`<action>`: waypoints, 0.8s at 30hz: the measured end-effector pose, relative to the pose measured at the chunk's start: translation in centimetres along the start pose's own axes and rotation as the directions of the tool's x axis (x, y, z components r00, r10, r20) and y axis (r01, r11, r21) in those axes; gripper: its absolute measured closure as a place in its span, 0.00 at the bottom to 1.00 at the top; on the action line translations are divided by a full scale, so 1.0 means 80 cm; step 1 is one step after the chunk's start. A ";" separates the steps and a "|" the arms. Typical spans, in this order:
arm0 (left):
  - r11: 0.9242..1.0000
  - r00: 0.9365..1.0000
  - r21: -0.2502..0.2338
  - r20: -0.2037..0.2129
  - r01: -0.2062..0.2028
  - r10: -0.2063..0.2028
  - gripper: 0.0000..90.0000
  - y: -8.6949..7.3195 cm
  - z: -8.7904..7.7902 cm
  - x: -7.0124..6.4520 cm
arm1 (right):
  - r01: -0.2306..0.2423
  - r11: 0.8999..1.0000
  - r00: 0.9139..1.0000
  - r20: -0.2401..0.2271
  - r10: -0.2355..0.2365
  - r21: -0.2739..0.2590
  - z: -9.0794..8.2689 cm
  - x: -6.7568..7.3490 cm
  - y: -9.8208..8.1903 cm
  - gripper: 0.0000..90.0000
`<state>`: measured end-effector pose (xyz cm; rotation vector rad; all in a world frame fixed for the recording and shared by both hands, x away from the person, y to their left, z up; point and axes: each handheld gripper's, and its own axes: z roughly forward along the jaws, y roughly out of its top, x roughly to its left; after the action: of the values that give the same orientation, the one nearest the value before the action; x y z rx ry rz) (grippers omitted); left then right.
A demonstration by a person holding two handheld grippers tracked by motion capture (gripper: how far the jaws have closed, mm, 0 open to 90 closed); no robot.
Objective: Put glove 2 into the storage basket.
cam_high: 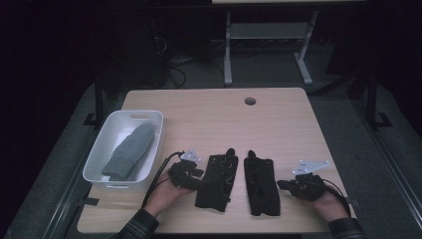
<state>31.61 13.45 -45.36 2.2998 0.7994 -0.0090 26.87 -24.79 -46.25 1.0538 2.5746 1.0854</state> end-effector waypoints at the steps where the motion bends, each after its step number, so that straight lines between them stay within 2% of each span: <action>1: 1.000 1.000 0.007 -0.002 -0.001 0.001 0.52 0.000 0.002 -0.001 | 0.005 1.000 1.000 -0.003 -0.005 0.006 0.001 0.002 0.000 1.00; 2: 1.000 1.000 0.021 0.002 -0.016 0.016 0.53 0.000 0.003 0.000 | 0.006 1.000 1.000 -0.009 -0.006 0.013 0.003 0.005 0.001 1.00; 5: 1.000 1.000 0.025 -0.011 -0.015 0.015 0.59 0.000 0.005 0.000 | 0.016 1.000 1.000 -0.022 -0.016 0.020 0.008 0.008 0.004 1.00; 7: 1.000 1.000 0.014 -0.024 -0.011 0.011 0.67 -0.001 0.006 -0.002 | 0.030 0.999 0.999 -0.029 -0.029 0.022 0.011 0.009 0.005 1.00; 8: 1.000 1.000 0.025 -0.020 -0.019 0.020 0.72 -0.001 0.005 0.001 | 0.020 1.000 0.999 -0.029 -0.019 0.024 0.012 0.012 0.006 1.00; 11: 1.000 1.000 0.001 -0.012 0.027 -0.027 0.83 -0.001 0.007 0.004 | 0.042 0.999 0.998 -0.038 -0.041 0.019 0.016 0.014 0.009 1.00; 14: 0.999 0.999 -0.009 -0.008 0.042 -0.042 0.91 0.000 0.007 0.006 | 0.040 0.999 0.998 -0.041 -0.039 0.024 0.019 0.017 0.012 1.00; 15: 0.999 0.999 -0.007 -0.016 0.041 -0.041 0.92 0.000 0.005 0.008 | 0.040 0.999 0.998 -0.044 -0.039 0.023 0.019 0.018 0.013 1.00; 16: 0.998 0.998 -0.029 -0.024 0.059 -0.060 0.93 0.001 0.005 0.007 | 0.044 0.999 0.998 -0.045 -0.043 0.025 0.020 0.018 0.014 1.00; 18: 0.998 0.998 -0.025 -0.034 0.055 -0.056 0.94 0.002 0.003 0.010 | 0.050 0.999 0.998 -0.048 -0.048 0.023 0.021 0.018 0.014 1.00; 20: 0.996 0.996 -0.042 -0.042 0.078 -0.080 0.94 0.003 0.003 0.011 | 0.051 0.998 0.998 -0.048 -0.050 0.021 0.022 0.018 0.015 1.00; 24: 0.993 0.994 -0.060 -0.032 0.098 -0.100 0.94 0.005 0.003 0.015 | 0.049 0.999 0.997 -0.053 -0.048 0.022 0.025 0.019 0.018 1.00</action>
<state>32.82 13.71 -45.60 2.2090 0.9195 0.0099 27.32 -21.93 -46.50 0.9751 2.6448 1.0881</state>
